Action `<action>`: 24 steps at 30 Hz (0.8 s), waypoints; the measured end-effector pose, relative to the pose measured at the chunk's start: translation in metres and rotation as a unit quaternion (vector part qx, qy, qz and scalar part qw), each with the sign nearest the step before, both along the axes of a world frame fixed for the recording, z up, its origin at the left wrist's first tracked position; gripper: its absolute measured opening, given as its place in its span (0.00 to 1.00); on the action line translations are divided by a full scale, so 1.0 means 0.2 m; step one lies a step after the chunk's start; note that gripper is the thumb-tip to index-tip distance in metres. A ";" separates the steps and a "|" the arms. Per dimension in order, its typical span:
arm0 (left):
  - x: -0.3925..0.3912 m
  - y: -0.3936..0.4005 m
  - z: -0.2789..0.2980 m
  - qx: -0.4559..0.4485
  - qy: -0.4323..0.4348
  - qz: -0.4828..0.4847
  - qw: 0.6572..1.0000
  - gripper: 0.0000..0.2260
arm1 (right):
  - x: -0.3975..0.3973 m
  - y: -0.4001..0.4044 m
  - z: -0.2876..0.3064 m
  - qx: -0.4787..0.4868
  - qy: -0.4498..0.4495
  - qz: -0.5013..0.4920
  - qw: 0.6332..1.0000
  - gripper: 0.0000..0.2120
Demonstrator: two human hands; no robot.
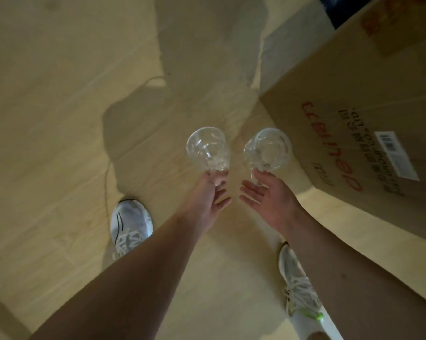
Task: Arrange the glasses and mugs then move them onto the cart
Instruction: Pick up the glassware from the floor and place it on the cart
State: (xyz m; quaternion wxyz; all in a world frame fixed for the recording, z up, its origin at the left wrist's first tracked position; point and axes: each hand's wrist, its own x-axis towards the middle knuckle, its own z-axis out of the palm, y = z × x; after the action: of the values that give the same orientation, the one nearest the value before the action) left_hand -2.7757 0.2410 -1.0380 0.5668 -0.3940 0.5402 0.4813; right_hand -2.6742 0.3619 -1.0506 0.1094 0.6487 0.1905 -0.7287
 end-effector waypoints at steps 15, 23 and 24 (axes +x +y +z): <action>-0.79 -0.13 1.63 -0.024 0.050 -0.019 0.998 0.10 | -0.54 0.05 1.59 0.066 -0.014 0.187 0.980 0.12; -1.40 -0.27 2.98 0.039 0.251 -0.001 0.967 0.09 | -1.23 -0.01 2.97 0.195 0.134 0.265 0.935 0.19; -1.45 -0.31 3.14 0.050 0.276 0.014 0.960 0.08 | -1.29 -0.03 3.12 0.209 0.154 0.259 0.930 0.19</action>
State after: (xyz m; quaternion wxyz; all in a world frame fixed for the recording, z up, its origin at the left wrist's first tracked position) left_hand -3.0658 0.1795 -0.4106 0.4081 -0.2242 0.6455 0.6054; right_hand -2.9325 0.3551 -0.4264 0.1255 0.4649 0.5148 -0.7093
